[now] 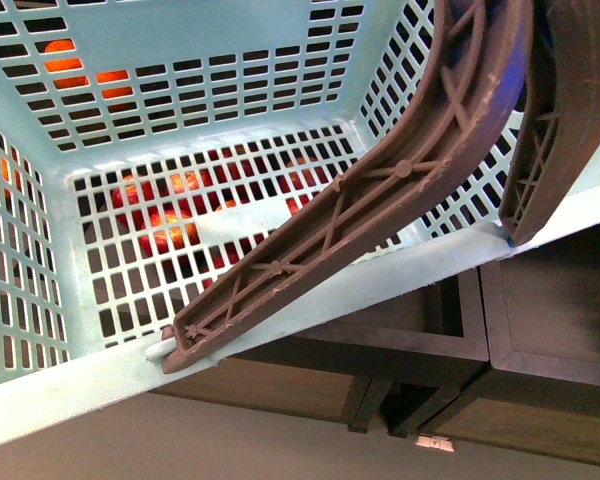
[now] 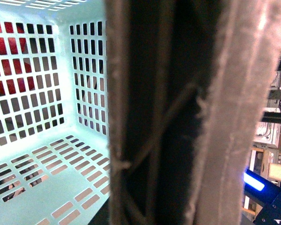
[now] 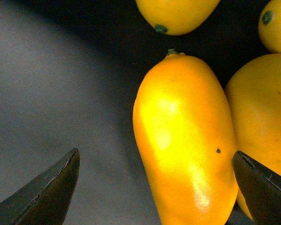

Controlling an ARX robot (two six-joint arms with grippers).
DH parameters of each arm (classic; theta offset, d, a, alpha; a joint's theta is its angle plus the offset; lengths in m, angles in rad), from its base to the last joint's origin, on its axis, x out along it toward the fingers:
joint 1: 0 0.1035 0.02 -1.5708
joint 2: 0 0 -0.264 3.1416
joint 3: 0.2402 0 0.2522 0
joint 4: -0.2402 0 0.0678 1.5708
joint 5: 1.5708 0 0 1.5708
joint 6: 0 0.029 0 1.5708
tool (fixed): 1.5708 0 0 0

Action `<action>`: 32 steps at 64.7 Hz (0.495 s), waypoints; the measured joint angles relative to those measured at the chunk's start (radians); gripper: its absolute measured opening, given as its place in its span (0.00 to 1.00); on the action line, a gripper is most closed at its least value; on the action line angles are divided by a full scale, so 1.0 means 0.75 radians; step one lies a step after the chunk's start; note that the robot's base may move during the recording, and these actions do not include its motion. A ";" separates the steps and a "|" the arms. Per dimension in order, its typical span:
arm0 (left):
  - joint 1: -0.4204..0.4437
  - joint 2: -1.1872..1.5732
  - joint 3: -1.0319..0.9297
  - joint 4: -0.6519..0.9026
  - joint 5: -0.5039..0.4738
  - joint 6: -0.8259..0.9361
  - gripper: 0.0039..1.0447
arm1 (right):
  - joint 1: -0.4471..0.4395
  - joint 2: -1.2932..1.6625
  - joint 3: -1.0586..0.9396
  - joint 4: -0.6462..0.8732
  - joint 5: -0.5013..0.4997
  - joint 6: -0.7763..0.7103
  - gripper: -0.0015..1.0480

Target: Pick mango and avocado into basket

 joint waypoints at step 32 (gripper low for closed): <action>0.001 0.000 0.000 0.000 -0.001 0.001 0.13 | 0.008 0.140 0.166 -0.058 0.026 0.041 0.92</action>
